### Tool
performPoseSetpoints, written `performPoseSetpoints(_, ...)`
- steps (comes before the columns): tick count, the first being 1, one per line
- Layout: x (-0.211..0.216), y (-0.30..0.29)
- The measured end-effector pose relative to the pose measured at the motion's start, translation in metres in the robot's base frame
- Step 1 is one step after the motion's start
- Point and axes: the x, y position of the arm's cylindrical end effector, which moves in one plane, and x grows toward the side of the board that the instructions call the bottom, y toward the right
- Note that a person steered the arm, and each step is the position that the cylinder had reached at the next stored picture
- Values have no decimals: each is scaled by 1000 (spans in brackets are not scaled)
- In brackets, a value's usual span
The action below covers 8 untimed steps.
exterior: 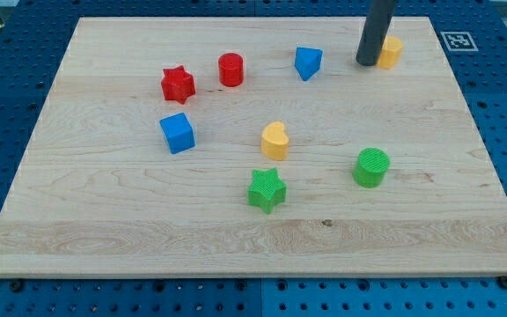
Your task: Push the yellow hexagon towards the center
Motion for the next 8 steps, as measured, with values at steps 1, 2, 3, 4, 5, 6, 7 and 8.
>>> performPoseSetpoints(1,0,-1)
performPoseSetpoints(2,0,-54)
performPoseSetpoints(3,0,-65)
performPoseSetpoints(4,0,-63)
performPoseSetpoints(5,-51,-53)
performPoseSetpoints(6,-66,-48)
performPoseSetpoints(7,-70,-48)
performPoseSetpoints(8,-73,-3)
